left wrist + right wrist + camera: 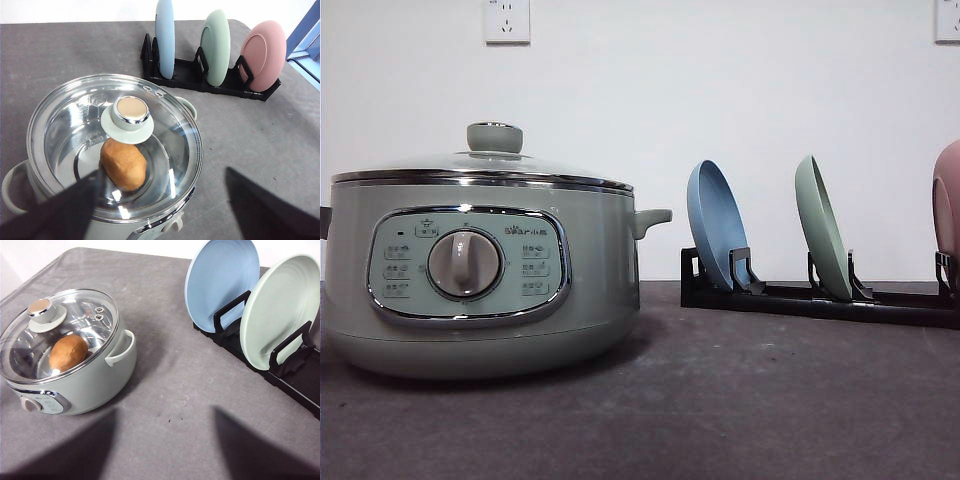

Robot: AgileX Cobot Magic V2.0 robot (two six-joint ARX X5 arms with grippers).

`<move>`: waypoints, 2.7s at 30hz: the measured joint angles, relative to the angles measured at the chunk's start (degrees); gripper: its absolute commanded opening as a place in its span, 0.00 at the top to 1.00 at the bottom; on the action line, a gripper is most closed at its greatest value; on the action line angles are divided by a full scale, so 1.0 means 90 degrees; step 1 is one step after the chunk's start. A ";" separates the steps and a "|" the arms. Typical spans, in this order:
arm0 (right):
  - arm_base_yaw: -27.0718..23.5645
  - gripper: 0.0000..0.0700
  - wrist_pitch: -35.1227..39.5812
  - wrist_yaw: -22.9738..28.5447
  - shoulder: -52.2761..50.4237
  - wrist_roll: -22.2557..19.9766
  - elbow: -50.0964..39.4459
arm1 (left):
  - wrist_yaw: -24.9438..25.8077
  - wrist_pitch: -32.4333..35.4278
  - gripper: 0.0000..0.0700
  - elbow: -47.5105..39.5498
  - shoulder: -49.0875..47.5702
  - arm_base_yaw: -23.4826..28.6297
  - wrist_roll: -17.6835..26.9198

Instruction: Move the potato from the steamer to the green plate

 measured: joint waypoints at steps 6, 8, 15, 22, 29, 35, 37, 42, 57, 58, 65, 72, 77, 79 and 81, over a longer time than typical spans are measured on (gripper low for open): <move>0.0000 0.21 0.0005 0.0012 0.0000 0.0029 0.0000 | 0.0000 0.0000 0.13 0.0000 0.0000 0.0000 0.0012; 0.0000 0.21 0.0007 0.0012 0.0000 0.0044 0.0000 | 0.0000 0.0000 0.13 0.0000 0.0000 0.0000 0.0012; 0.0000 0.21 0.0018 0.0052 0.0000 0.0142 0.0000 | 0.0000 0.0000 0.13 0.0000 0.0000 0.0000 0.0012; 0.0000 0.21 0.0173 0.0189 0.0184 0.0690 0.0091 | 0.0000 0.0000 0.13 0.0000 0.0000 0.0000 0.0012; 0.0002 0.21 0.0221 0.0189 0.0876 0.1049 0.0769 | 0.0000 0.0000 0.13 0.0000 0.0000 0.0000 0.0012; 0.0000 0.21 0.0243 0.0189 0.1811 0.1171 0.1629 | 0.0000 0.0000 0.13 0.0000 0.0000 0.0000 0.0012; 0.0000 0.21 0.0249 0.0189 0.2194 0.1195 0.1955 | 0.0000 0.0000 0.13 0.0000 0.0000 0.0000 0.0012; 0.0000 0.22 0.0286 0.0189 0.3131 0.1217 0.2657 | 0.0000 0.0000 0.13 0.0000 0.0000 0.0000 0.0012; 0.0098 0.27 0.1335 0.0546 0.5041 0.1465 0.3432 | 0.0000 0.0000 0.13 0.0000 0.0000 0.0000 0.0012; 0.0116 0.28 0.1459 0.0607 0.5136 0.1510 0.3432 | 0.0000 0.0000 0.13 0.0000 0.0000 0.0000 0.0012; 0.0148 0.28 0.1932 0.0845 0.5741 0.1700 0.3432 | 0.0000 0.0000 0.13 0.0000 0.0000 0.0000 0.0012; 0.0152 0.32 0.2174 0.0853 0.6313 0.1875 0.3432 | 0.0000 0.0000 0.13 0.0000 0.0000 0.0000 0.0012; 0.0192 0.37 0.2316 0.0871 0.6598 0.1889 0.3432 | 0.0000 0.0000 0.13 0.0000 0.0000 0.0000 0.0012; 0.0227 0.43 0.2353 0.0974 0.6664 0.1890 0.3432 | 0.0000 0.0000 0.13 0.0000 0.0000 0.0000 0.0012; 0.0243 0.51 0.2406 0.1019 0.6719 0.1892 0.3432 | 0.0000 0.0000 0.13 0.0000 0.0000 0.0000 0.0012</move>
